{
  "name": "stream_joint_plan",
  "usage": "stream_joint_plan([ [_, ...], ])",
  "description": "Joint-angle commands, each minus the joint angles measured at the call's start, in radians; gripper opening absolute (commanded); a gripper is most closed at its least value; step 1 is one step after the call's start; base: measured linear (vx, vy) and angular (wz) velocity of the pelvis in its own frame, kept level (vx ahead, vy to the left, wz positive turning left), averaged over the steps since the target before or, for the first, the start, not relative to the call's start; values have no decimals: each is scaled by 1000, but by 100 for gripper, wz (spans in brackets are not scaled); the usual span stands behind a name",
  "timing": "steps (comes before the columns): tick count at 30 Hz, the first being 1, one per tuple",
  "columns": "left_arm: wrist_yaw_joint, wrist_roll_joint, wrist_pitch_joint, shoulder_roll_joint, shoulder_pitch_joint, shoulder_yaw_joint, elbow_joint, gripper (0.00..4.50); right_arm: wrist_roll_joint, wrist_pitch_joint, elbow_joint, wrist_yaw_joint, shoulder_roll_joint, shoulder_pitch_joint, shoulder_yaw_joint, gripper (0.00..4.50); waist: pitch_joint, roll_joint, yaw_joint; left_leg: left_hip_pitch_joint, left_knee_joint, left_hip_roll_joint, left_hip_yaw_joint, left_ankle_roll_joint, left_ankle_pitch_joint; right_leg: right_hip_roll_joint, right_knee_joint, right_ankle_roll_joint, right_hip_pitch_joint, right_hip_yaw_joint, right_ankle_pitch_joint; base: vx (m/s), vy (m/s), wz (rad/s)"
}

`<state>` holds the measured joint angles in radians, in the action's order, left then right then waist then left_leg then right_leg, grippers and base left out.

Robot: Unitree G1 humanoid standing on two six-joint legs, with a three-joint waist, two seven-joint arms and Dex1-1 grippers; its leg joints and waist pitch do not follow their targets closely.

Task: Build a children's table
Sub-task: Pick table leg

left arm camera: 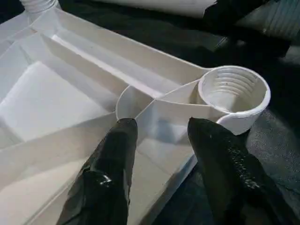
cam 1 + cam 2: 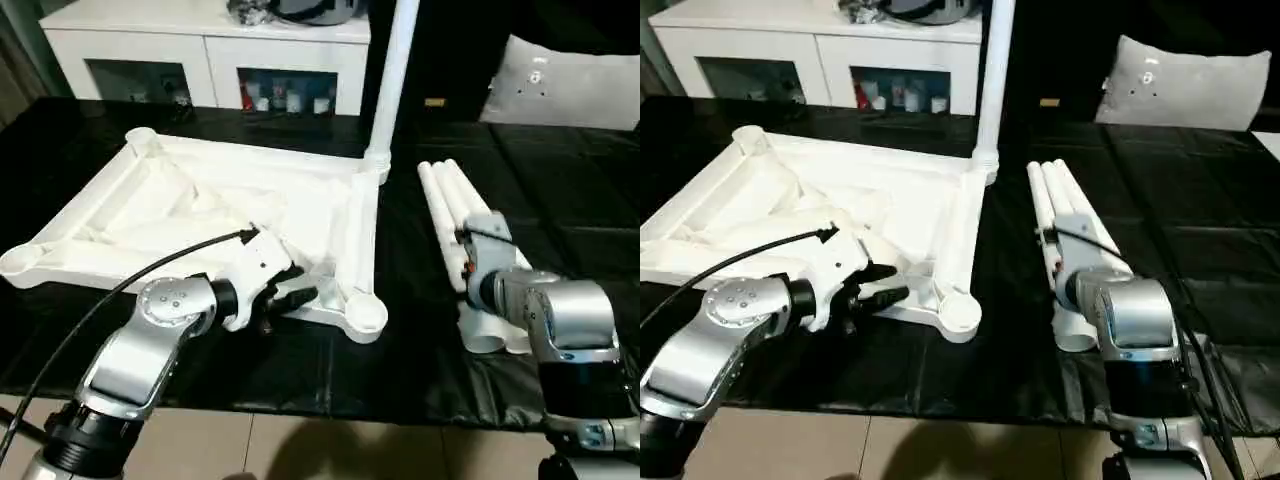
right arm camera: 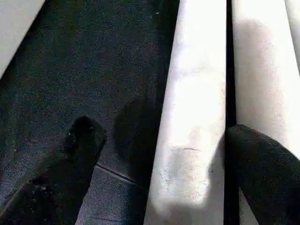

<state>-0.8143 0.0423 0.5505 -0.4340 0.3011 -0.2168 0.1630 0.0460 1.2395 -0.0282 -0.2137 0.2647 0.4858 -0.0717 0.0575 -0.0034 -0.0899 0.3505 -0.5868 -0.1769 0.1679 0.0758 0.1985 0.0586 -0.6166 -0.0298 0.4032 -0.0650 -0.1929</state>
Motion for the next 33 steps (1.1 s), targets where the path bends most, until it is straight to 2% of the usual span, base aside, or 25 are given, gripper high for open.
stream_joint_plan([
  [1,4,0,14,-11,-7,-15,22,248,6,15,-10,7,-3,11,-19,450,-64,-11,-4,0,63,-40,-11,5,58,78,66,-131,-59,59,-155,0,0,0],
  [2,8,-4,14,-14,-5,-22,24,253,27,24,-27,-7,-10,12,-37,450,-64,-13,-4,1,63,-40,-11,4,55,79,66,-134,-60,59,-149,0,0,0],
  [3,11,-6,17,-12,-3,-26,26,261,38,28,-35,-19,-9,12,-45,450,-64,-11,-3,1,63,-40,-10,2,58,78,66,-137,-58,59,-148,0,0,0],
  [4,15,-7,20,-10,-1,-27,28,274,45,28,-43,-26,-7,10,-47,450,-64,-18,-4,1,64,-41,-11,-2,55,80,64,-139,-61,58,-148,0,0,0],
  [6,27,-7,27,-2,-2,-27,31,287,58,33,-50,-38,-4,6,-53,420,-64,-18,-3,-1,62,-42,-10,-3,51,79,64,-141,-59,58,-143,0,0,0],
  [7,29,-9,26,-1,-3,-27,29,289,61,34,-53,-44,-2,5,-50,413,-64,-22,-1,-1,62,-42,-8,-2,50,78,65,-141,-58,58,-139,0,0,0],
  [9,33,-16,25,-3,-7,-32,25,317,65,33,-61,-50,3,4,-48,389,-63,-19,-1,-1,62,-41,-9,1,57,78,67,-140,-58,58,-148,0,0,0],
  [12,40,-26,23,-7,4,-39,13,330,68,37,-73,-50,3,7,-53,366,-64,-20,-2,-1,62,-41,-9,4,61,79,67,-136,-60,58,-155,0,0,0],
  [13,40,-26,23,-7,4,-39,12,330,68,37,-73,-50,3,7,-54,366,-63,-17,-2,-1,62,-41,-9,6,63,78,68,-135,-59,58,-156,0,0,0],
  [14,44,-29,26,-10,13,-40,9,342,74,44,-74,-53,2,7,-58,344,-64,-17,-2,-1,61,-40,-10,7,63,78,68,-135,-60,58,-156,0,0,0],
  [17,41,-23,28,-18,23,-40,4,344,80,51,-74,-55,-2,4,-49,321,-66,-8,-3,-1,61,-40,-12,13,64,76,65,-143,-61,57,-134,0,0,0],
  [19,42,-27,20,-18,32,-46,-9,344,83,46,-75,-50,-10,2,-58,312,-65,-11,-2,-1,61,-39,-11,14,70,76,67,-144,-61,57,-138,0,0,0],
  [20,56,-32,14,-3,46,-48,-25,344,84,44,-77,-49,-12,-2,-64,288,-64,-13,-2,-1,61,-39,-10,15,77,76,69,-143,-60,57,-152,0,0,0],
  [26,78,-22,23,39,42,-58,-15,344,92,52,-62,-40,-17,-15,-71,237,-66,-10,-4,-1,61,-41,-13,20,78,78,68,-145,-63,57,-152,0,0,0],
  [27,78,-21,23,39,40,-61,-13,344,93,52,-61,-38,-18,-15,-73,231,-66,-13,-4,0,60,-40,-12,17,75,78,68,-144,-63,57,-150,0,0,0],
  [33,119,-30,-6,61,60,-49,-47,344,90,32,-80,-23,-31,-5,-88,192,-66,-14,-3,-1,60,-40,-12,15,75,77,69,-142,-63,57,-158,0,0,0],
])
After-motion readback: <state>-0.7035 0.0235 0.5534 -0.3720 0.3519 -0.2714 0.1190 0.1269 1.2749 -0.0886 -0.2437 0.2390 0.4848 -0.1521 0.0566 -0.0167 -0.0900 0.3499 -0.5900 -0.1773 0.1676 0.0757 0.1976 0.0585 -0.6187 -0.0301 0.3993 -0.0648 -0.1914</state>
